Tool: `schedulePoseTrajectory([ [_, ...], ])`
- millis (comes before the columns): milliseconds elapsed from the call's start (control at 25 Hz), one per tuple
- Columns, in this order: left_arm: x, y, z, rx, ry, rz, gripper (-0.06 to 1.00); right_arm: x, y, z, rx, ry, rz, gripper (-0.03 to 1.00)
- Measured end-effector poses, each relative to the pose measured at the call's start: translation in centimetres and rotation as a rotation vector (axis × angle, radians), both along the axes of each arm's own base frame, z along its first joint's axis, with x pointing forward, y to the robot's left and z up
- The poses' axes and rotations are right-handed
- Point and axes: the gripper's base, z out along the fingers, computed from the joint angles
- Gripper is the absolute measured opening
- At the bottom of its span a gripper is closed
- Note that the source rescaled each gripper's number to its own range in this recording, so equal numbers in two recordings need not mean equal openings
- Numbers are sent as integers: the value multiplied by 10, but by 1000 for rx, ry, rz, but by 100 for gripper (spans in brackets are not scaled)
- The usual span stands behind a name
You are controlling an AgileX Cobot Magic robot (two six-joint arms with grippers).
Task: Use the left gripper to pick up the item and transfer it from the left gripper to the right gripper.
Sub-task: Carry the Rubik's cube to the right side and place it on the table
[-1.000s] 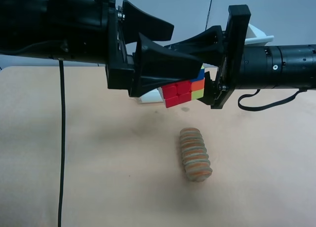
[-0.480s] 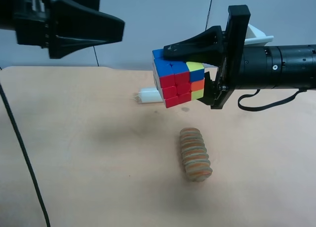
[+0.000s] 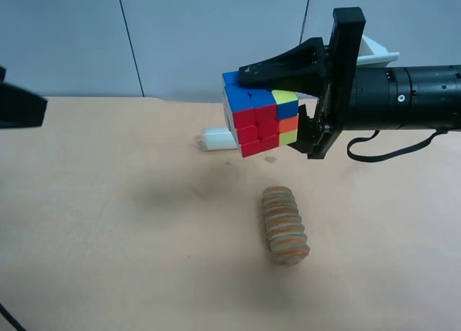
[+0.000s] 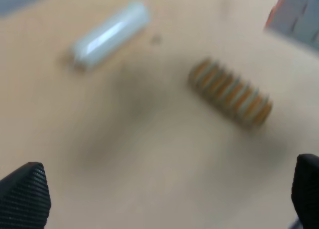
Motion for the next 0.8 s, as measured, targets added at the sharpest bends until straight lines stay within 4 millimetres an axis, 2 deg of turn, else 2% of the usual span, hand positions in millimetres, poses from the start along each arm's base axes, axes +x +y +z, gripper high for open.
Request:
schedulePoseTrajectory([
  [160, -24, 12, -2, 35, 65, 115, 99, 0, 0, 0, 0, 1, 0, 0],
  [280, -45, 22, -12, 57, 71, 197, 99, 0, 0, 0, -3, 0, 3, 0],
  [600, -107, 41, -44, 26, -38, 335, 99, -1, 0, -1, -17, -3, 15, 0],
  [800, -136, 52, -61, 30, -124, 404, 99, -2, 0, -2, -25, -5, 22, 0],
])
